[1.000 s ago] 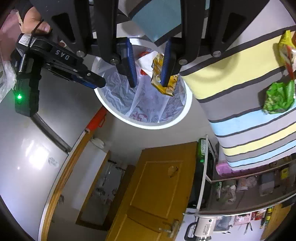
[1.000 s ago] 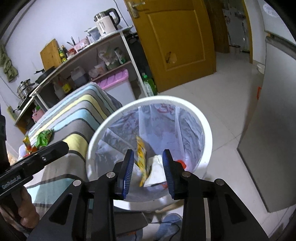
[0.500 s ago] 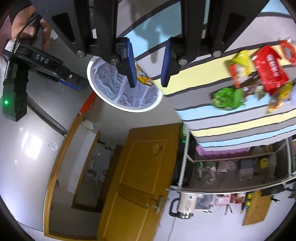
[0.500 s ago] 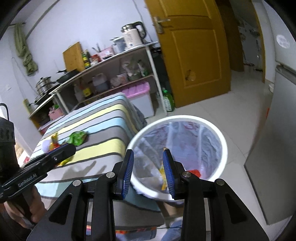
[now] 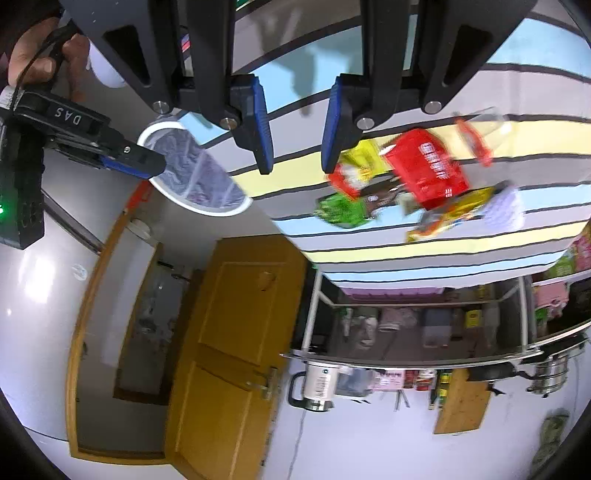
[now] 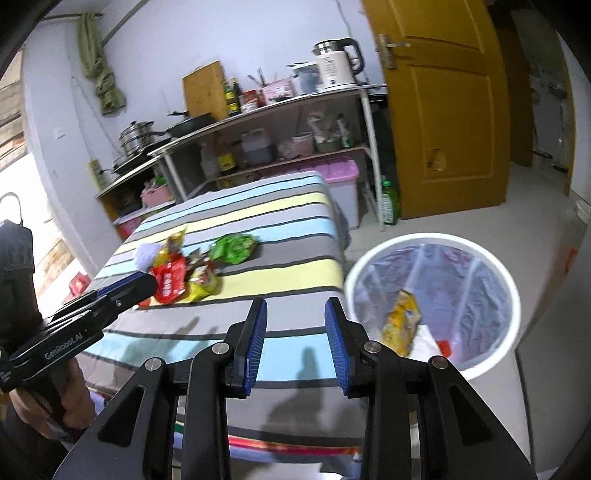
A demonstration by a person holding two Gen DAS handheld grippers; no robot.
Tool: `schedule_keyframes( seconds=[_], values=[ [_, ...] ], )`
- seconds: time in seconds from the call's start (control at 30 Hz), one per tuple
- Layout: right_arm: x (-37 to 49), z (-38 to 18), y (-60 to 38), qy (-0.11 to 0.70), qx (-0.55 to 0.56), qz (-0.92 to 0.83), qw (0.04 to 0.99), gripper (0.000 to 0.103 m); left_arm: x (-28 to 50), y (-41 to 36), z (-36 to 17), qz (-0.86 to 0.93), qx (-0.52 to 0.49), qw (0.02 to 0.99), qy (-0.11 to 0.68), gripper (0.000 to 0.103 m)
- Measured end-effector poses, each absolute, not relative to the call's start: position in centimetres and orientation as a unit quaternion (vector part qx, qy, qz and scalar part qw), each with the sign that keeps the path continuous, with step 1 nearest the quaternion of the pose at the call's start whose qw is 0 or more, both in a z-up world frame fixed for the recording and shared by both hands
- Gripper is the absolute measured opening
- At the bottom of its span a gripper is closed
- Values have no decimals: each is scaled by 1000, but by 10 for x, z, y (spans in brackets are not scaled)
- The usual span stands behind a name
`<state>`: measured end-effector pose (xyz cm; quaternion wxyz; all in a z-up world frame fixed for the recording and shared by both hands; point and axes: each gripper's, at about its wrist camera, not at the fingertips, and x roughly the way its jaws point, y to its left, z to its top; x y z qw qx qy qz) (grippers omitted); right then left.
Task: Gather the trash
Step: 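Open the right tool over the bin to drop the white carton, then move both open tools back over the remaining trash on the table, then grasp a clear plastic cup with the left tool while the right tool grasps a yellow snack packet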
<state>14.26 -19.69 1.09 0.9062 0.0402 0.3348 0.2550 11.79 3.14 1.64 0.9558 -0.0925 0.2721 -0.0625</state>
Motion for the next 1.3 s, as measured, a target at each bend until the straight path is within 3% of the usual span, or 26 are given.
schedule_keyframes(
  seconds=[0.3, 0.47, 0.87, 1.3],
  values=[
    [143, 7, -166, 344, 26, 284, 894, 34, 101, 74, 11, -9, -94, 959, 266, 30],
    [145, 5, -147, 348, 17, 303, 887, 34, 95, 95, 8, 21, -101, 960, 261, 44],
    [159, -8, -100, 367, -4, 340, 866, 34, 102, 137, -13, 73, -111, 949, 286, 56],
    [194, -27, -66, 398, 2, 346, 849, 36, 125, 155, -36, 86, -162, 923, 337, 57]
  ],
)
